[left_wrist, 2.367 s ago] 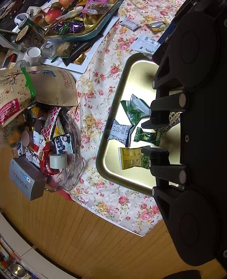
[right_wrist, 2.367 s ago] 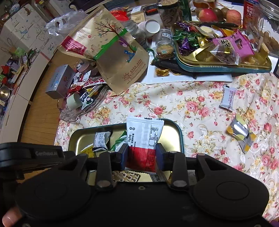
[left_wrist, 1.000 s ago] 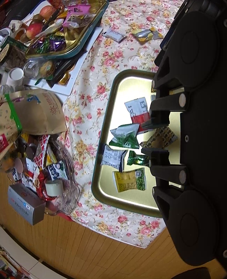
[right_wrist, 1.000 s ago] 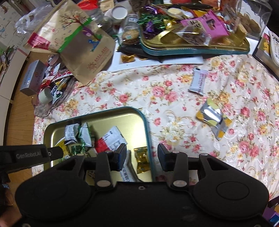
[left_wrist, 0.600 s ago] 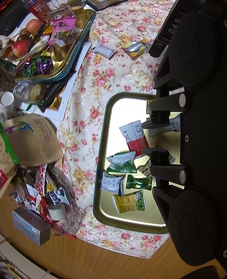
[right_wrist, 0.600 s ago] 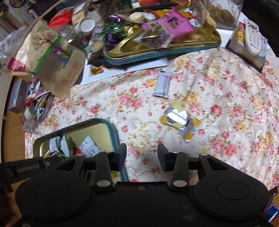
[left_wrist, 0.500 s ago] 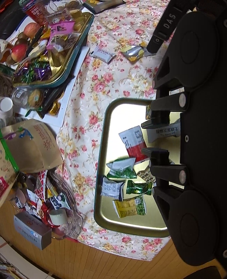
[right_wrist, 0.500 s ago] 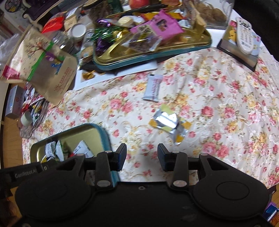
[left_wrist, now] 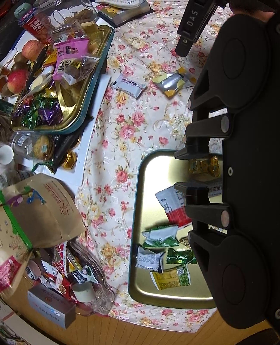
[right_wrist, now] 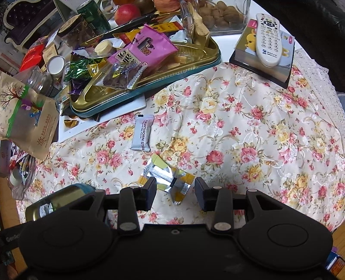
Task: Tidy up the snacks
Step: 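Move the right tool to the silver-and-yellow packet on the tablecloth, then close the right tool on the silver-and-yellow packet and lift it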
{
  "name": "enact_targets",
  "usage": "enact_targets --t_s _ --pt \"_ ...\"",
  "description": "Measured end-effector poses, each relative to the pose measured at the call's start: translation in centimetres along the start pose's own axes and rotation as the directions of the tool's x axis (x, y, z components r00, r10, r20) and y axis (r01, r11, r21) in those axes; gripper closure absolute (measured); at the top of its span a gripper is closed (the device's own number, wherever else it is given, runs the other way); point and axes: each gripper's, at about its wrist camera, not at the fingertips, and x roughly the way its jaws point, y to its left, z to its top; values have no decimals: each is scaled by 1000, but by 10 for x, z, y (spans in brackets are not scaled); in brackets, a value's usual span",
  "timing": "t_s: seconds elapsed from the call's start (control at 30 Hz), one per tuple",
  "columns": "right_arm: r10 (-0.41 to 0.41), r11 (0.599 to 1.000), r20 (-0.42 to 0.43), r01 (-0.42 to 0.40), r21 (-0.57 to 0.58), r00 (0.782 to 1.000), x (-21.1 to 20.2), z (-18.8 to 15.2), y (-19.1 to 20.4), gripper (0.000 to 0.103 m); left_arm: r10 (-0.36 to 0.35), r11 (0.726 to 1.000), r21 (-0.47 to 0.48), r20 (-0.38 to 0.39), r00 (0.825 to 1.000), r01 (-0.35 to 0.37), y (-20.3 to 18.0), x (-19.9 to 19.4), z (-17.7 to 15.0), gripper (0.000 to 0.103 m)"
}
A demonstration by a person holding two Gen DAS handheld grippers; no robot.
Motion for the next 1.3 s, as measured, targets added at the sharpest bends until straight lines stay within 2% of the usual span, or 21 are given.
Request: enact_targets --t_s 0.17,0.33,0.67,0.93,1.1,1.13,1.17,1.2,1.3 --pt "35 998 -49 -38 -50 998 14 3 5 61 1 1000 14 -17 1000 -1 -11 8 5 70" --pt "72 987 -66 -81 -141 995 27 -2 12 53 -2 1000 20 -25 1000 2 -17 11 8 70" --pt "32 930 -46 -47 -364 998 52 -13 30 49 -12 1000 11 -32 999 12 -17 14 11 70" --pt "-25 919 -53 2 -395 998 79 -17 30 49 -17 1000 5 -31 999 17 -16 14 12 70" --pt "-29 928 -67 2 -373 997 85 -17 28 53 -17 1000 6 -31 999 17 -16 14 12 70" --pt "-27 928 -68 0 -374 997 85 -17 28 56 -16 1000 7 -30 999 16 -16 14 12 70" --pt "-27 928 -71 -2 -373 997 85 -17 28 68 -15 1000 8 -30 999 15 -16 14 12 70" --pt "-28 928 -83 -5 -372 996 85 -17 29 71 -14 1000 10 -30 999 14 -17 14 12 70" --pt "-35 936 -105 -4 -353 994 83 -15 27 74 -13 1000 14 -29 1000 13 -17 14 12 70"
